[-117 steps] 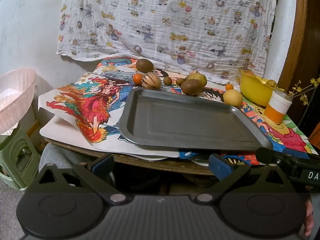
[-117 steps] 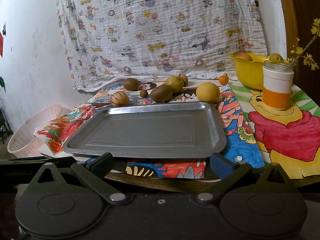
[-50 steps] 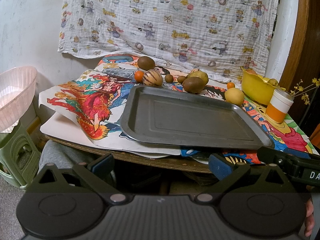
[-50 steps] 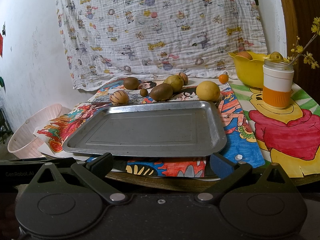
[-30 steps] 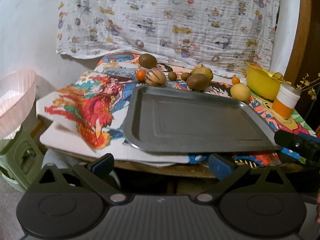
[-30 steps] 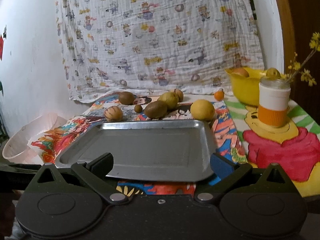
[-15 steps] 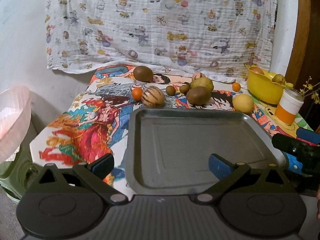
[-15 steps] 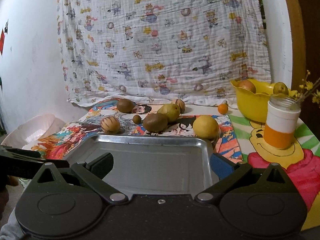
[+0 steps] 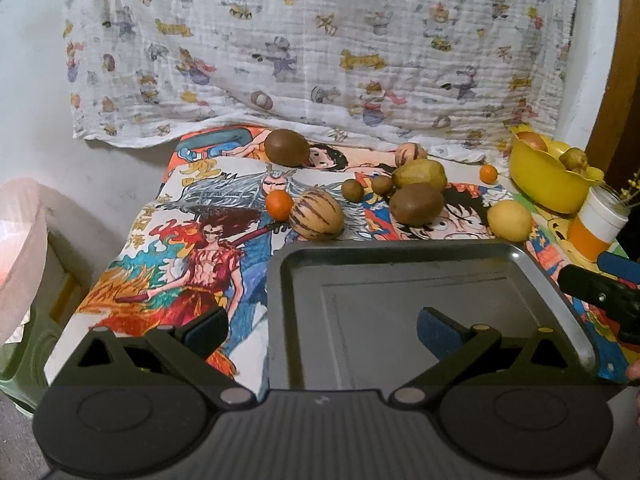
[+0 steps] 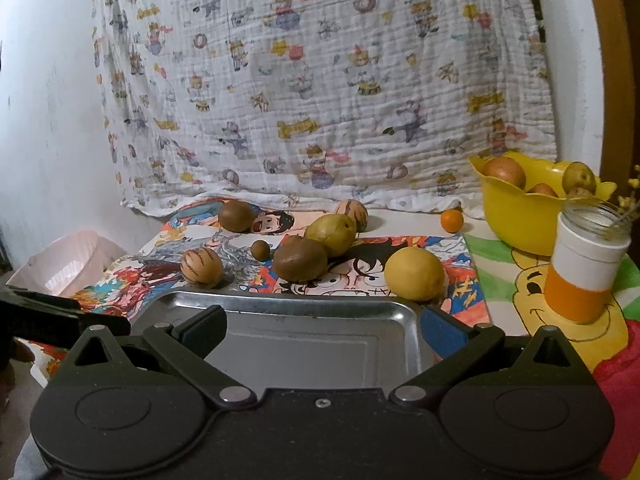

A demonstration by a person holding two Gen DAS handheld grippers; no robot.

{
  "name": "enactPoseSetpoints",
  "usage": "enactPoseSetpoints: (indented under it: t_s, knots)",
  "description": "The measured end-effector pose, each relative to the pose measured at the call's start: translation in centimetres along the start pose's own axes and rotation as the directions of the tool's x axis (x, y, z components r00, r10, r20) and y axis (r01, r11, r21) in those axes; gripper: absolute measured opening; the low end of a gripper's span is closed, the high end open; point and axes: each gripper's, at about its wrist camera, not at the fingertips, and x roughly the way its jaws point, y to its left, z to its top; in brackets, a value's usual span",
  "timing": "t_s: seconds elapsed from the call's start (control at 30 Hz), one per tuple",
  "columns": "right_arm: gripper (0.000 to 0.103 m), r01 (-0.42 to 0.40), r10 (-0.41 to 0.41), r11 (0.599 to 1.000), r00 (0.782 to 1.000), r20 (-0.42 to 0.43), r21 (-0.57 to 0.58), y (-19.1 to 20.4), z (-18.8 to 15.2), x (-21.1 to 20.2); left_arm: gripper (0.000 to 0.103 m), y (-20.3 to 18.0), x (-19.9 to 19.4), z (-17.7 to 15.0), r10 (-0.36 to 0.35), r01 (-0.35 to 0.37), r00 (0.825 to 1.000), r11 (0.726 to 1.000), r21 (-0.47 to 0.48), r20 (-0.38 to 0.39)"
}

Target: Organize fruits

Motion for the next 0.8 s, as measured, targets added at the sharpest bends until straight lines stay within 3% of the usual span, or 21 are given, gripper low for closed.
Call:
enactPoseSetpoints:
  t_s: [0.33,0.6,0.8]
  knots:
    - [0.103,-0.04,0.038,0.998,0.998,-0.058,-0.046,0.1,2.2,3.3,0.103,1.7,3.1,3.3,-0.024,0.024,0.999,1.0,0.004,-0.028]
    - [0.103,-0.085,0.059,0.974,0.99,-0.128,-0.211,1.0,4.1,5.9,0.103,2.1,5.2,5.3,-0.041,0.044,0.998,0.997,0.058,-0.05]
    - [0.103,-0.094,0.059,0.97,0.986,-0.159,-0.223,0.8,5.3,7.7,0.103,2.5,6.0,6.0,-0.041,0.046,0.998,0.995,0.093,-0.056]
